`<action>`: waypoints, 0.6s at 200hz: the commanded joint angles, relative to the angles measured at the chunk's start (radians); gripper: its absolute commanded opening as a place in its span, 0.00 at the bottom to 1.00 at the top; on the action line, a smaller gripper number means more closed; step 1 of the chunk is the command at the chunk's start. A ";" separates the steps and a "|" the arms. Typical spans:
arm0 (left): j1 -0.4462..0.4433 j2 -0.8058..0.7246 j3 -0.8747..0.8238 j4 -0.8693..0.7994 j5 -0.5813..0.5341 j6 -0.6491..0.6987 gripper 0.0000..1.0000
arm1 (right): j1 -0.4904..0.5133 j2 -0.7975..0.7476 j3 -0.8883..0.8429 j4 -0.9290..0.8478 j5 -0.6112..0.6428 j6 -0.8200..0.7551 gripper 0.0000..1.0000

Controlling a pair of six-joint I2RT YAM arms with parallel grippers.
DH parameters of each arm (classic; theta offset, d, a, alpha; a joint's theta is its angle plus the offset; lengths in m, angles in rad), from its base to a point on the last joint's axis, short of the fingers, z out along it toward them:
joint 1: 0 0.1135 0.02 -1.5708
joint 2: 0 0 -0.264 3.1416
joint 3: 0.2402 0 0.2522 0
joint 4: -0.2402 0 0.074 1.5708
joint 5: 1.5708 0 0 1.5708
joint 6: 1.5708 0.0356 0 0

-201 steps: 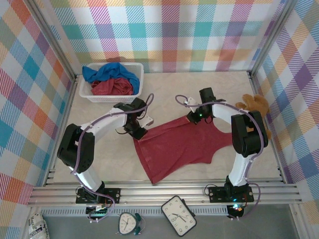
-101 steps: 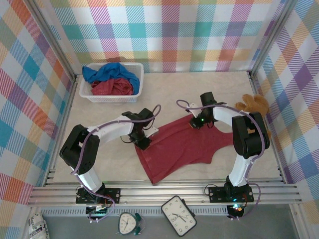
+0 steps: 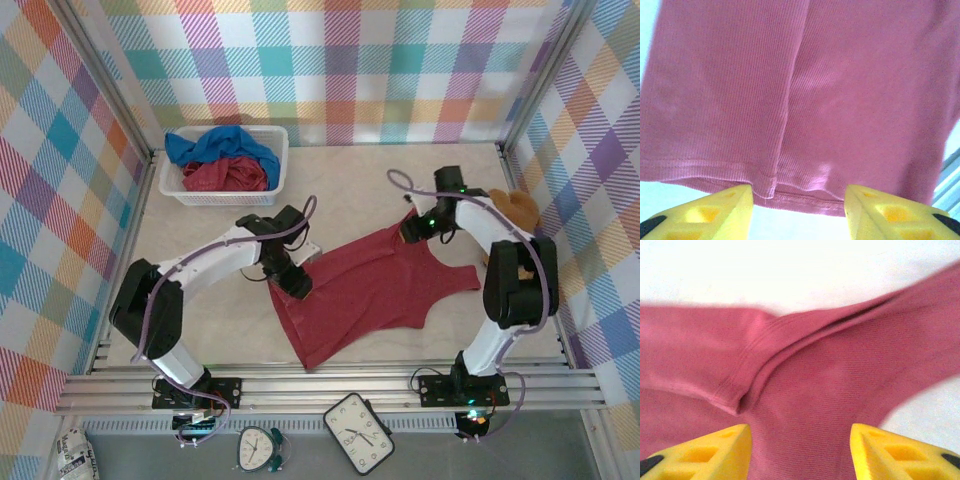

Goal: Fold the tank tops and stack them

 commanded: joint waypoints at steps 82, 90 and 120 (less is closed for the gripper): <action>-0.007 0.139 0.047 0.133 0.029 -0.221 0.57 | -0.025 0.283 0.305 0.067 0.106 0.786 0.45; -0.007 0.142 0.041 0.128 0.023 -0.221 0.57 | -0.024 0.303 0.321 0.067 0.104 0.799 0.44; -0.006 0.147 0.006 0.127 0.005 -0.224 0.57 | -0.018 0.371 0.379 0.070 0.124 0.824 0.41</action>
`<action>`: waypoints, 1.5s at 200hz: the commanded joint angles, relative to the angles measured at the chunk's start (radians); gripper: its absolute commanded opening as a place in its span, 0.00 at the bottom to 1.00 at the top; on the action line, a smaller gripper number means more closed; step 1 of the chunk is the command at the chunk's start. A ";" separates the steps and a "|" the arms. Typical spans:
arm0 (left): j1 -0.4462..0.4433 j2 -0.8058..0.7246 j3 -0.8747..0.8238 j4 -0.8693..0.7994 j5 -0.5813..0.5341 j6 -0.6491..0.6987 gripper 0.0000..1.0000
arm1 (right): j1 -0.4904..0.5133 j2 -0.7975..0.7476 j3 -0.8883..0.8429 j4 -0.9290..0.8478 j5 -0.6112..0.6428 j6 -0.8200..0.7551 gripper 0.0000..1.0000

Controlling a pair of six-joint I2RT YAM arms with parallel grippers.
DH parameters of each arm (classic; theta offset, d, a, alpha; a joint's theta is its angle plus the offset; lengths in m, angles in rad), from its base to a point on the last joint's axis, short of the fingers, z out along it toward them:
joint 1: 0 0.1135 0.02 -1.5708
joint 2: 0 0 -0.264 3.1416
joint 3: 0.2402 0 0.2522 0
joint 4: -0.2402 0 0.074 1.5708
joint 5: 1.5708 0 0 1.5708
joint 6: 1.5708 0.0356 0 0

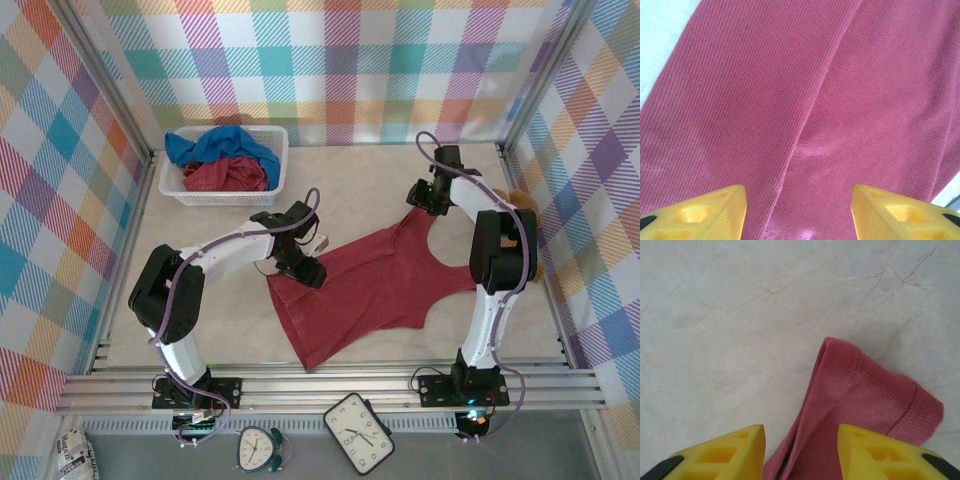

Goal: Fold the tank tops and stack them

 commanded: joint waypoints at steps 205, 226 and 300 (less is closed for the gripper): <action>0.009 0.047 -0.134 0.009 -0.018 -0.029 0.57 | -0.002 0.014 0.074 0.057 -0.008 0.124 0.00; 0.010 0.048 -0.140 0.009 -0.016 -0.029 0.57 | -0.036 -0.067 -0.041 0.174 -0.088 0.172 0.00; 0.017 0.028 -0.141 -0.026 0.008 -0.001 0.57 | -0.160 -0.178 -0.417 0.597 -0.316 0.323 0.00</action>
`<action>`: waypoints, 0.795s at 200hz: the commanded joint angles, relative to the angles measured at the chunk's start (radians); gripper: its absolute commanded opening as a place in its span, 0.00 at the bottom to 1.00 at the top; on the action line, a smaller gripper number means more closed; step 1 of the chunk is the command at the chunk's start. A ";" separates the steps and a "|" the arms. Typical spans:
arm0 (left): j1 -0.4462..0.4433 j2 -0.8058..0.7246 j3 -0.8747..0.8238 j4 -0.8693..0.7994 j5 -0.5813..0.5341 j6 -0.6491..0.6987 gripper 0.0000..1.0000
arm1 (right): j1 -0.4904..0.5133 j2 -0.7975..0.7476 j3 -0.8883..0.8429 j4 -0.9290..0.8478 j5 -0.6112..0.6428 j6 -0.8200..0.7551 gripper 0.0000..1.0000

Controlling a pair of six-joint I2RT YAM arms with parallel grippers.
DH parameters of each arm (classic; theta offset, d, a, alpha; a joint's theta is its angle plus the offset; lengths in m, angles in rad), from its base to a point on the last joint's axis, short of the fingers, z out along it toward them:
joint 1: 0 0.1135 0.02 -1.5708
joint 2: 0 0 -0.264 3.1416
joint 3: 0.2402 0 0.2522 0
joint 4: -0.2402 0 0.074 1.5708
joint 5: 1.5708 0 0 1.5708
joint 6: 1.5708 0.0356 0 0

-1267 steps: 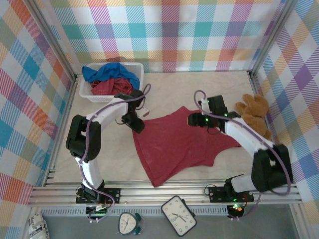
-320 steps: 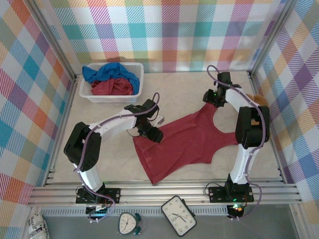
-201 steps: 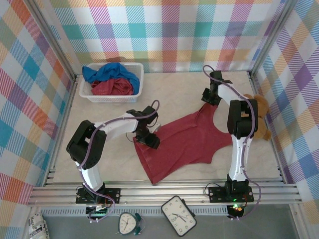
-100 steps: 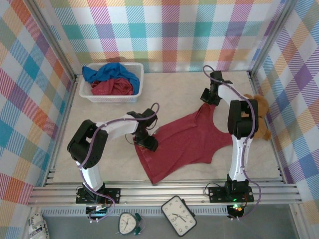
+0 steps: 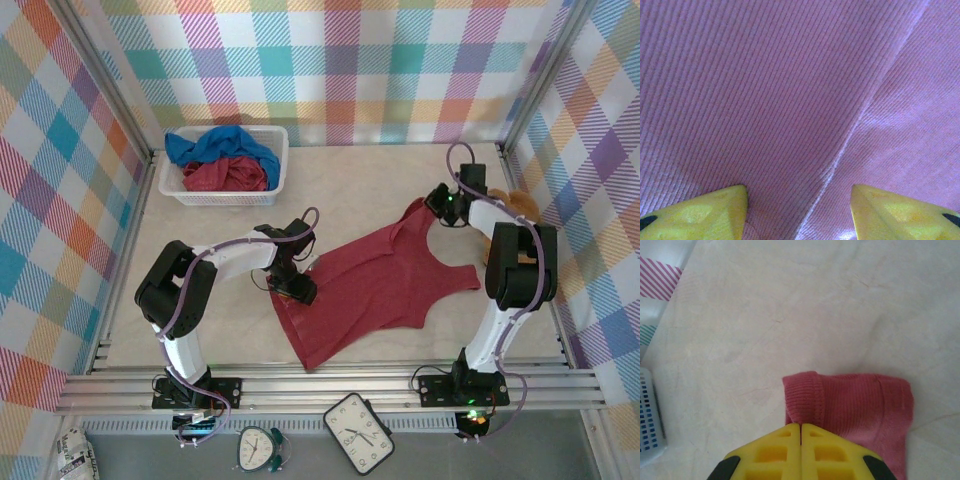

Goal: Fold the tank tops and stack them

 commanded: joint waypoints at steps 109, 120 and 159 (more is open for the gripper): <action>0.015 -0.030 -0.002 -0.114 0.057 0.038 0.57 | -0.102 0.137 -0.086 0.117 -0.061 0.052 0.00; 0.015 -0.029 0.000 -0.118 0.057 0.037 0.57 | -0.113 0.137 -0.099 0.121 -0.051 0.074 0.05; 0.015 -0.022 -0.003 -0.136 0.046 0.044 0.57 | -0.133 0.152 -0.077 0.126 -0.041 0.110 0.14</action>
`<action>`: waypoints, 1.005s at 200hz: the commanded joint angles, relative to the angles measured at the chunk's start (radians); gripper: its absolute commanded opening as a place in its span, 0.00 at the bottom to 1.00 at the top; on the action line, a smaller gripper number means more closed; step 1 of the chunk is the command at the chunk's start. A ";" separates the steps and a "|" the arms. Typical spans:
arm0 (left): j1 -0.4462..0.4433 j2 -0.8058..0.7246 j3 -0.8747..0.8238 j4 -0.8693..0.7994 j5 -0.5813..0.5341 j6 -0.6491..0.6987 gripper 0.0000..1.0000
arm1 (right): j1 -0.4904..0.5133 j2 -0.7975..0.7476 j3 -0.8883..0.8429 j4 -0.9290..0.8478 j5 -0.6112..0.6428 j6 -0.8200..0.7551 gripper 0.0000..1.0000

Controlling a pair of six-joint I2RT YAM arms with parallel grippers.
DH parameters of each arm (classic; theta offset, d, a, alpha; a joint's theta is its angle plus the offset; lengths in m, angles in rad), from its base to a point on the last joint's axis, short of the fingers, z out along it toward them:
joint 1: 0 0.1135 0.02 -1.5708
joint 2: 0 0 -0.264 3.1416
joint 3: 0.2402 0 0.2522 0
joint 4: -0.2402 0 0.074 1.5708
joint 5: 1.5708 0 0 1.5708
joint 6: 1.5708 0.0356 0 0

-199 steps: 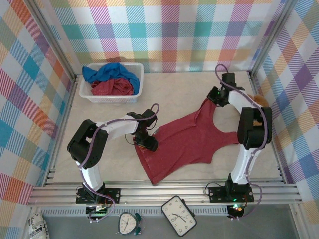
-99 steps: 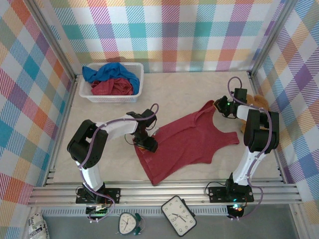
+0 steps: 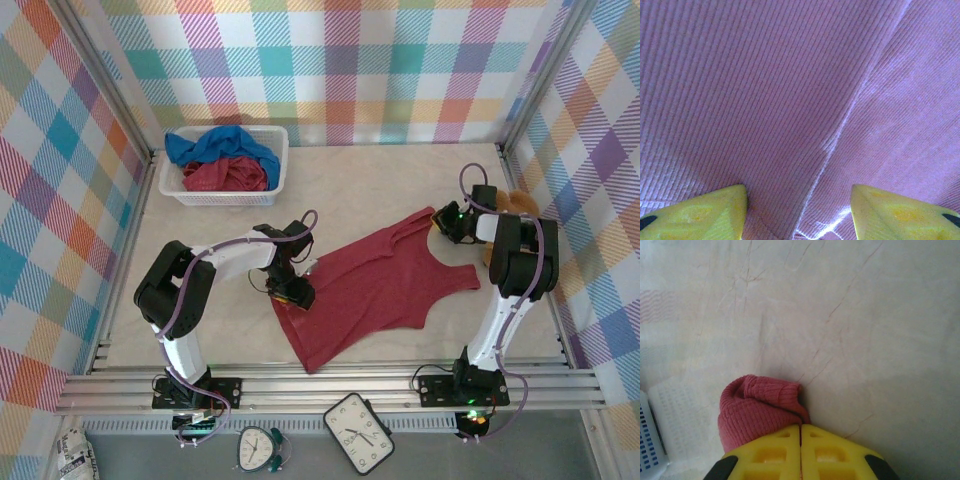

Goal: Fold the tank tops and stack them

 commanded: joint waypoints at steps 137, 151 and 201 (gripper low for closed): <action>0.008 -0.010 0.034 -0.079 0.032 0.021 0.57 | -0.041 -0.007 0.054 -0.007 -0.021 0.027 0.19; 0.008 -0.008 0.050 -0.092 0.025 0.024 0.57 | -0.025 -0.075 0.048 -0.036 0.027 -0.022 0.21; 0.008 -0.015 0.071 -0.107 0.022 0.024 0.57 | 0.058 -0.129 0.124 -0.071 -0.006 -0.099 0.23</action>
